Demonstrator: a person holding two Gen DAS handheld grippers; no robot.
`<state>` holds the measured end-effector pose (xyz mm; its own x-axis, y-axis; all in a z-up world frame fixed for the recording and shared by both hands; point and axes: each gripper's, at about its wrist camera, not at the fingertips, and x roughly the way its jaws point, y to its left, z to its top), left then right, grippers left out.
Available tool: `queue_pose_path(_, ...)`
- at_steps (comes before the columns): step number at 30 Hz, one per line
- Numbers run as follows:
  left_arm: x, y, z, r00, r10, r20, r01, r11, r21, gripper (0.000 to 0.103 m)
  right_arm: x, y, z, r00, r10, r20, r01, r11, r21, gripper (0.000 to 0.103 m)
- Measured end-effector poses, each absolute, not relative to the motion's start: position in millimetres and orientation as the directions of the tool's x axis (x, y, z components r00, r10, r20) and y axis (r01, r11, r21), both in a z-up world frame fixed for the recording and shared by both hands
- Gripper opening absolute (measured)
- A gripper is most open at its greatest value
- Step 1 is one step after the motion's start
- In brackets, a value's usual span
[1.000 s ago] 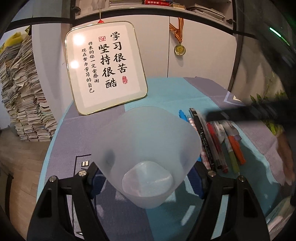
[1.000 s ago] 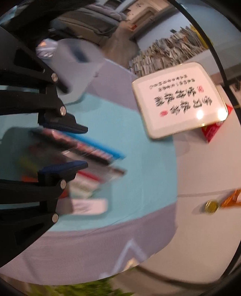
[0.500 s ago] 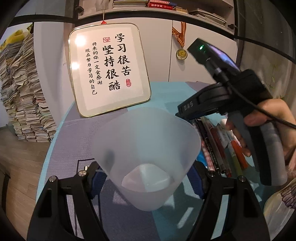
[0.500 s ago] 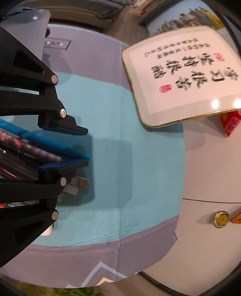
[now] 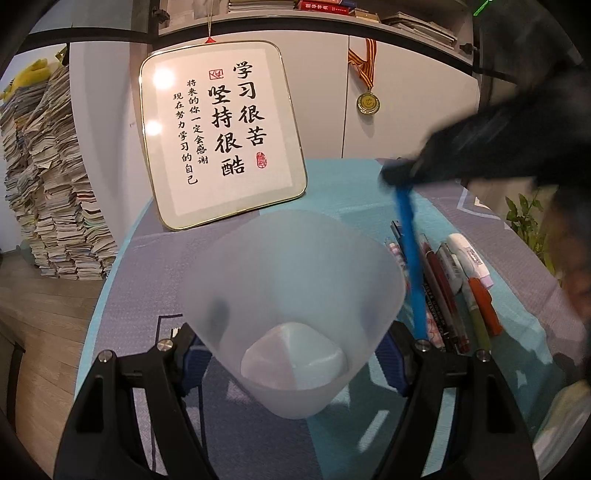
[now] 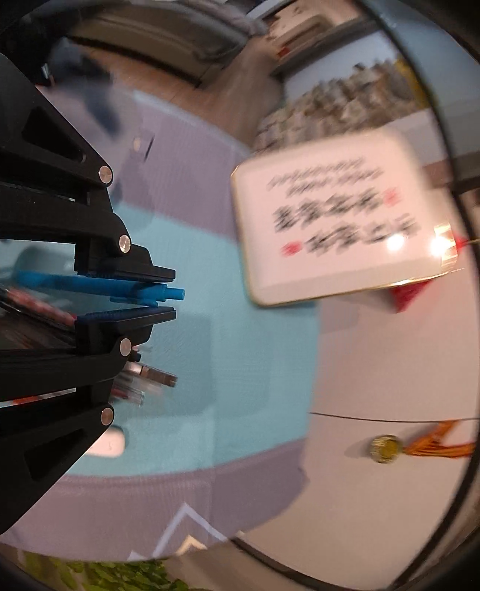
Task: Organize stationery
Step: 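Lower the blue pen into the cup held by the left tool and release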
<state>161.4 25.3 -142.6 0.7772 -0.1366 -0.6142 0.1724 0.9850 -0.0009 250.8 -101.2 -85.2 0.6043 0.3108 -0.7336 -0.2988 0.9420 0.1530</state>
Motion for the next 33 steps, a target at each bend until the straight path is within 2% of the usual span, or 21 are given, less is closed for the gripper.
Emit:
queue_pose_path(7, 159.9, 21.6, -142.1, 0.783, -0.117, -0.611, 0.171, 0.985, 0.031, 0.074, 196.3, -107.6, -8.6, 0.754, 0.374, -0.54, -0.348, 0.925, 0.155, 0.014)
queue_pose_path(13, 158.7, 19.6, -142.0, 0.786, -0.107, -0.609, 0.17, 0.984, 0.048, 0.074, 174.4, -95.4, 31.0, 0.749, 0.477, -0.46, -0.439, 0.877, 0.194, 0.014)
queue_pose_path(16, 159.3, 20.7, -142.3, 0.785, -0.11, -0.61, 0.17, 0.985, 0.041, 0.074, 171.6, -86.3, 30.6, 0.728, 0.499, -0.469, -0.467, 0.863, 0.193, 0.014)
queue_pose_path(26, 161.5, 22.6, -142.6, 0.781, -0.122, -0.612, 0.172, 0.985, 0.024, 0.074, 199.7, -71.8, -22.7, 0.602, 0.498, -0.624, -0.459, 0.855, 0.241, 0.014)
queue_pose_path(33, 161.9, 22.1, -143.2, 0.781, -0.123, -0.613, 0.172, 0.985, 0.022, 0.074, 212.2, -64.5, -41.4, 0.558, 0.504, -0.659, -0.462, 0.849, 0.259, 0.014)
